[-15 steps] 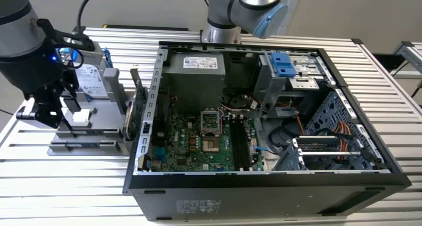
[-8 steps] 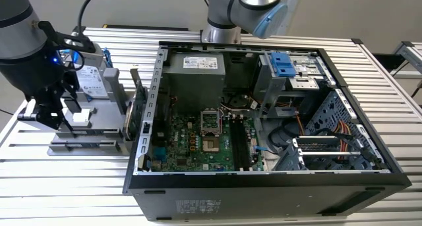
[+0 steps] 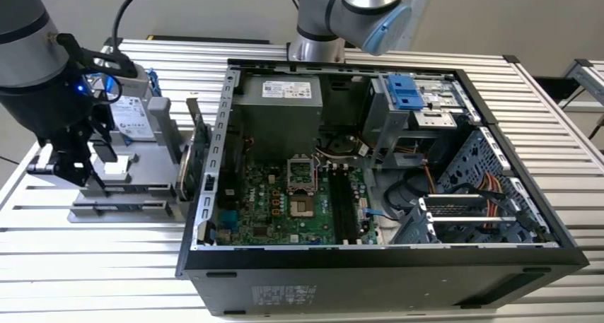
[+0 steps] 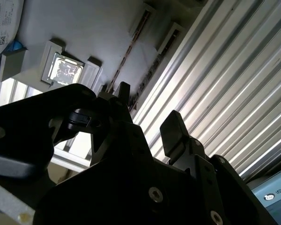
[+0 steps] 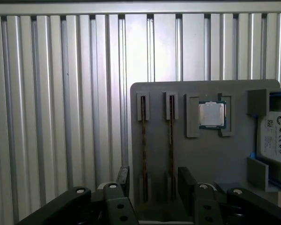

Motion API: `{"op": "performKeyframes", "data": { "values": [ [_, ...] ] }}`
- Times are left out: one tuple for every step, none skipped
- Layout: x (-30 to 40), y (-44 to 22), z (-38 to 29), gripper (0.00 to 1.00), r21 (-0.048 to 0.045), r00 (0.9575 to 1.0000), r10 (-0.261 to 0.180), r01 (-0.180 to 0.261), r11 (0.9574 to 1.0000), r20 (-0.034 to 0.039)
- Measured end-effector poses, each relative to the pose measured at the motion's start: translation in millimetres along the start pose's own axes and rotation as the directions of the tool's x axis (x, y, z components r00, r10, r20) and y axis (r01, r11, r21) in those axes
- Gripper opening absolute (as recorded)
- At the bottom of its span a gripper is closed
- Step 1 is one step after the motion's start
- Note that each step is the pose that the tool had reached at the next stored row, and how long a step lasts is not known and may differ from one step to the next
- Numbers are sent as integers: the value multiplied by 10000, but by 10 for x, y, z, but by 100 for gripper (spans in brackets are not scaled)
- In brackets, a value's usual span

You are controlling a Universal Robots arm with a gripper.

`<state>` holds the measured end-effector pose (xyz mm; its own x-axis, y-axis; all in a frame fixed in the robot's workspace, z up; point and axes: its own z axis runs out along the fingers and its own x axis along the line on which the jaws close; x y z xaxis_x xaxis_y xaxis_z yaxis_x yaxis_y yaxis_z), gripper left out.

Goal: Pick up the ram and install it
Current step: 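Pick up the ram and move it above insertion slot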

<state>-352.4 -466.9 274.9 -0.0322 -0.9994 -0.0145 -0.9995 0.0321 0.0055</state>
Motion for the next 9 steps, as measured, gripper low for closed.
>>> {"op": "performKeyframes", "data": {
  "values": [
    [0, 0, 3, 100, 0, 10000, 0, 0, 10000, 0],
    [0, 0, 7, 100, 0, 10000, 0, 0, 10000, 0],
    [0, 0, 10, 100, 0, 10000, 0, 0, 10000, 0],
    [0, 1, 14, 100, 0, 10000, 1, -1, 10000, 0],
    [0, 1, 17, 100, 0, 10000, 2, -2, 10000, 0],
    [0, 1, 20, 100, 0, 10000, 1, -1, 10000, 0],
    [0, 1, 23, 100, -1, 10000, 1, -1, 10000, 0],
    [0, 1, 27, 100, 0, 10000, 1, -1, 10000, 0],
    [0, 1, 31, 100, 0, 10000, 1, -1, 10000, 0]
  ]
}}
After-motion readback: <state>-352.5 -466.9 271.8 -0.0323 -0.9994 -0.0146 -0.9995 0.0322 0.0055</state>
